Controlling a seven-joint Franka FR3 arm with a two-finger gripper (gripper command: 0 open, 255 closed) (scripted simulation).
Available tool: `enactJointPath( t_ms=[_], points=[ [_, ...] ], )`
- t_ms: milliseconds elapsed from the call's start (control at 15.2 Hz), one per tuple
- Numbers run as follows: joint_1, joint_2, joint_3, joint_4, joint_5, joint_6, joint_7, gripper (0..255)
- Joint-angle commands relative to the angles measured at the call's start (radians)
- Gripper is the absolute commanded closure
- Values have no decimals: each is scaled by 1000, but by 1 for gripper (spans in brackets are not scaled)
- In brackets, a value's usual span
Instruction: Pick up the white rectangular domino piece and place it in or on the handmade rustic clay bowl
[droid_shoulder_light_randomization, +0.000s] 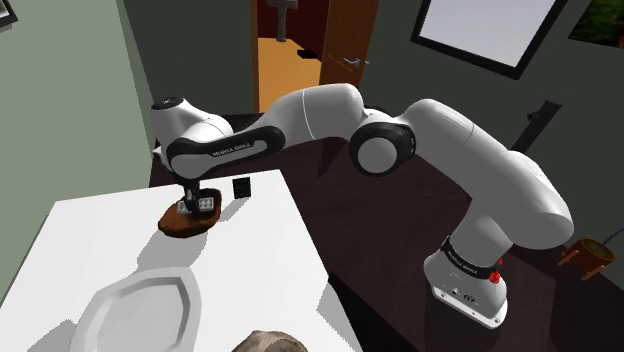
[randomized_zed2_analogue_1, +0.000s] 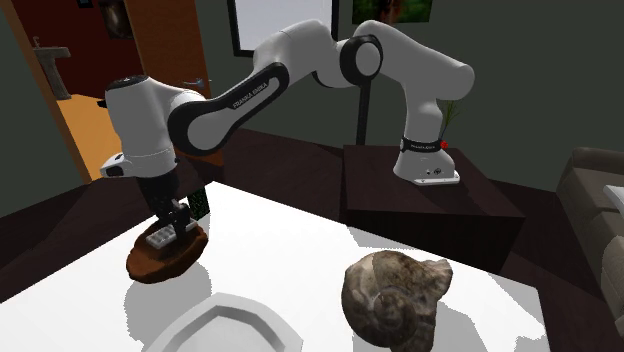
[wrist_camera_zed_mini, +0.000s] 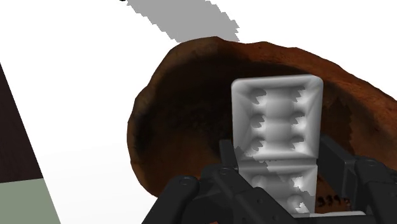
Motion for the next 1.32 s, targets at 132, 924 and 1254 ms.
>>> enactJointPath(
  t_ms=[132,924,1254],
  points=[
    [0,1,0,1,0,0,0,0],
    [-1,-70,8,0,7,-70,-2,0],
    [-1,-70,8,1,7,-70,-2,0]
  ],
)
